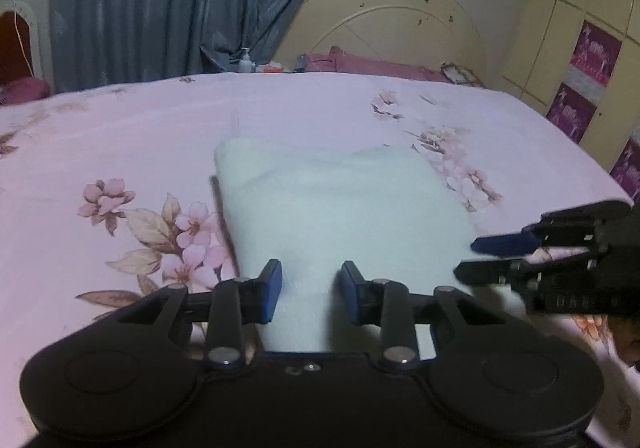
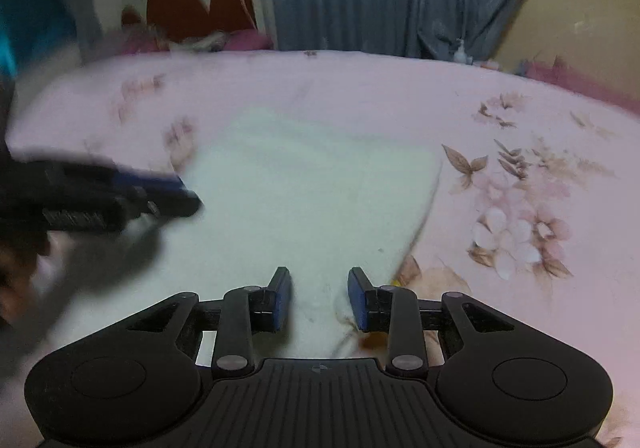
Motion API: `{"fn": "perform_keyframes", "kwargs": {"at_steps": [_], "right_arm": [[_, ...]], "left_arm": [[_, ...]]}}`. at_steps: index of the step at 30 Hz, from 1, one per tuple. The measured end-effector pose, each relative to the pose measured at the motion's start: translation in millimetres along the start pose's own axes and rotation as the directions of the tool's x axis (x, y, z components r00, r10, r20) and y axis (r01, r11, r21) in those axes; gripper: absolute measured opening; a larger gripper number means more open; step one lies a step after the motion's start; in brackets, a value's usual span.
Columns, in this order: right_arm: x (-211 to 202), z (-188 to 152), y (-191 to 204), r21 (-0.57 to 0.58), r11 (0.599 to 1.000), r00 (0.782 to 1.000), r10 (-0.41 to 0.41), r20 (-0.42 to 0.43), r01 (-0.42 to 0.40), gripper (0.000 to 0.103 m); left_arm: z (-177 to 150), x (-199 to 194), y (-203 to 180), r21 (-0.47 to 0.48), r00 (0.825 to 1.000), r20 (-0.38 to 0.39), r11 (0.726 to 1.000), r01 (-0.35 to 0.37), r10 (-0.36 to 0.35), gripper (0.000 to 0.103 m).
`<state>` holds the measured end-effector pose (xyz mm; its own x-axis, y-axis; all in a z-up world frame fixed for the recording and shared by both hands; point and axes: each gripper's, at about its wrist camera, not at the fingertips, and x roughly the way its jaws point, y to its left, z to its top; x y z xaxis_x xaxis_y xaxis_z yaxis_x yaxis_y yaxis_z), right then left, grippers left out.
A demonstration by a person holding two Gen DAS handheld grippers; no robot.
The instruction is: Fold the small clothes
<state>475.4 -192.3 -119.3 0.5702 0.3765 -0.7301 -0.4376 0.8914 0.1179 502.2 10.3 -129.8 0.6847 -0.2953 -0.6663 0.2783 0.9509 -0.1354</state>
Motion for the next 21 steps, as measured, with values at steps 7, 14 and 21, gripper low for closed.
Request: {"fn": "perform_keyframes", "kwargs": {"at_steps": [7,14,21], "right_arm": [[-47.9,-25.4,15.2,0.094,0.99,0.994,0.11,-0.004,-0.109,0.032],[-58.8,-48.6,11.6,0.123,0.989,0.996,0.088,-0.009,-0.086,0.032],[-51.5,-10.4,-40.4,0.315,0.942,0.989,0.087,0.116,-0.12,0.064]], "left_arm": [[-44.8,-39.9,-20.2,0.003,0.999,-0.034,1.0,0.008,-0.008,0.031],[-60.1,-54.6,-22.1,-0.019,0.996,-0.037,0.997,-0.081,0.08,0.08],[-17.6,-39.8,-5.1,-0.081,0.997,0.023,0.994,-0.067,0.069,0.085]]}}
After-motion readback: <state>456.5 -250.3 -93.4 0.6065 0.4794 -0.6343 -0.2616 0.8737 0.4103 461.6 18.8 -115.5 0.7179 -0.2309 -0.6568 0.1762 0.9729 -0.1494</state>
